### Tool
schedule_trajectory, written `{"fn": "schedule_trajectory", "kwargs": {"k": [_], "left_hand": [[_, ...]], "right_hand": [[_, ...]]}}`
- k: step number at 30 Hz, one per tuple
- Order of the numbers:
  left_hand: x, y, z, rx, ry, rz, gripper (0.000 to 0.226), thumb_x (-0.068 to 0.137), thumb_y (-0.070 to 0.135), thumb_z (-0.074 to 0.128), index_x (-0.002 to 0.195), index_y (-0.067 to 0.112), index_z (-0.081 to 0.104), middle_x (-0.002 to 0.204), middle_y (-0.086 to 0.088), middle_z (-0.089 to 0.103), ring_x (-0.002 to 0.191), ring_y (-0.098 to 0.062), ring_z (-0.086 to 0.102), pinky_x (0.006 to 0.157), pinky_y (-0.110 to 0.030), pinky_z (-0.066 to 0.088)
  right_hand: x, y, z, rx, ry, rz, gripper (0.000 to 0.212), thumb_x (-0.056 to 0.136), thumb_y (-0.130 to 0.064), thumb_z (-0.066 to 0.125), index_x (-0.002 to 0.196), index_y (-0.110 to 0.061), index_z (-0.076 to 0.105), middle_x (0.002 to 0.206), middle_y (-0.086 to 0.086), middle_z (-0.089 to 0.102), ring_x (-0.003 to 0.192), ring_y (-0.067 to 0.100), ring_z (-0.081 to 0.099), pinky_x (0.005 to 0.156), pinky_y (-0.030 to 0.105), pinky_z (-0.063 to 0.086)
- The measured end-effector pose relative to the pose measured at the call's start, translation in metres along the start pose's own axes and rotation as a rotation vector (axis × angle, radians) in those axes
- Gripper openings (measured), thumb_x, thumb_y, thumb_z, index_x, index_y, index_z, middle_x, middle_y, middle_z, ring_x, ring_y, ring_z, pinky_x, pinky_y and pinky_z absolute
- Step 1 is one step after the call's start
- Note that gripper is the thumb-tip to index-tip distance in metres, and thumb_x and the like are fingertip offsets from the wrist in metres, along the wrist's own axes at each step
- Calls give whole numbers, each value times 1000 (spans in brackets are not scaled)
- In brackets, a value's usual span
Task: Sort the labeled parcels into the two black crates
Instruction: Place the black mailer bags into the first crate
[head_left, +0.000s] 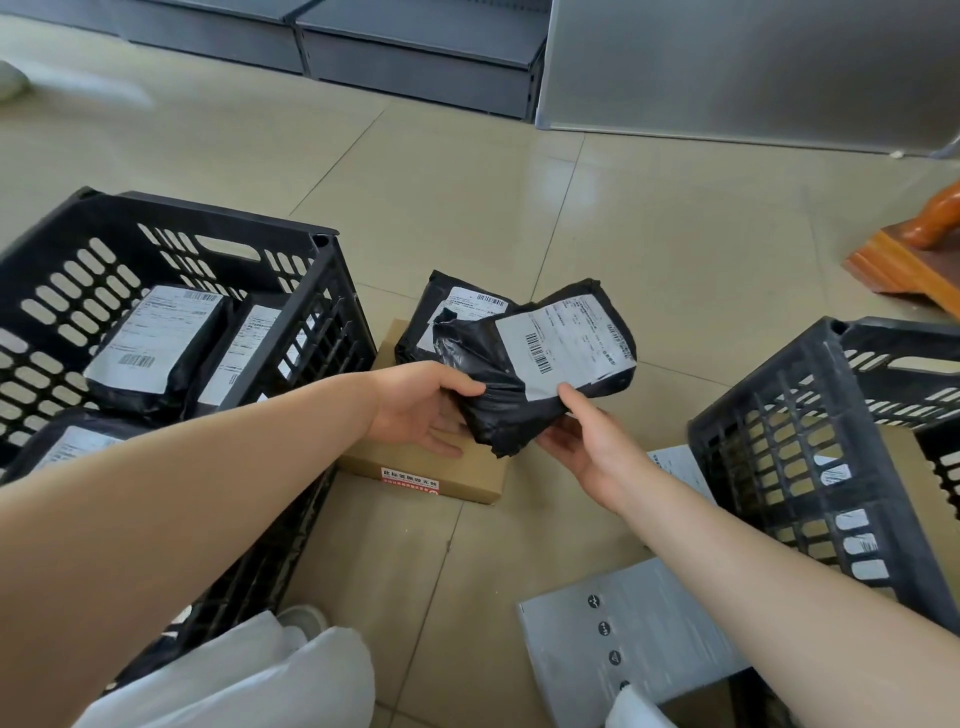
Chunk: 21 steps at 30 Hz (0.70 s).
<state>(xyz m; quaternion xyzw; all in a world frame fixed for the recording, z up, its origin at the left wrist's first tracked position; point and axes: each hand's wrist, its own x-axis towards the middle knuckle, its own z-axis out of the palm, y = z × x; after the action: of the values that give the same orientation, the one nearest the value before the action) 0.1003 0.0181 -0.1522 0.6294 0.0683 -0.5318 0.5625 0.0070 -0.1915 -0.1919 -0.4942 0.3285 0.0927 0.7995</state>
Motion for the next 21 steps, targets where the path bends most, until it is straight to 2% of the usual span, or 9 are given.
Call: {"fn": "schedule_trajectory", "kwargs": {"k": [3,6,8,11,14,17,21], "left_hand": [[0,-1,-6,24,50,16,45,92,25,64,136,19,54,130,-9,65,118,-30,62,106,-55,42],[2,2,-16,-66,204,92,68,83,43,72,144,23,46,143,-6,54,123,-28,57,109,-52,39],[2,8,-21,-64,264,139,80,82,55,68,150,27,37,150,-2,45,131,-29,49,112,-49,35],[-3,10,-17,92,258,130,73,84,63,62,146,30,41,142,0,54,124,-27,55,111,-51,38],[-14,8,-10,185,165,-5,60,80,59,69,131,31,56,120,0,71,107,-22,65,109,-47,41],[-31,12,-12,203,130,-83,50,79,45,77,121,22,65,109,-5,75,106,-26,70,100,-41,50],[-55,23,-22,193,173,-48,41,81,32,75,119,20,65,105,-7,76,102,-27,71,95,-41,52]], "right_hand": [[0,-5,0,-58,9,-50,32,98,-27,61,125,-11,61,117,7,73,108,25,68,87,36,57],[-5,-5,1,-167,39,-78,32,96,-26,62,125,-12,56,115,4,71,100,22,69,81,34,57],[-8,-4,2,-288,44,-99,33,95,-24,63,125,-15,54,114,3,69,98,21,69,80,34,57],[-11,-6,9,-473,-18,-123,33,94,-26,62,126,-19,57,113,2,70,100,20,68,84,37,58],[-16,-7,28,-427,-75,-124,18,96,-23,59,114,-22,63,111,3,72,100,22,69,83,37,58],[-19,-4,45,-379,-40,-138,32,96,-26,59,127,-16,57,114,3,70,100,20,68,85,38,57],[-26,-14,61,-357,-42,-170,41,97,-32,61,134,-18,49,122,2,65,106,20,66,90,42,56]]}}
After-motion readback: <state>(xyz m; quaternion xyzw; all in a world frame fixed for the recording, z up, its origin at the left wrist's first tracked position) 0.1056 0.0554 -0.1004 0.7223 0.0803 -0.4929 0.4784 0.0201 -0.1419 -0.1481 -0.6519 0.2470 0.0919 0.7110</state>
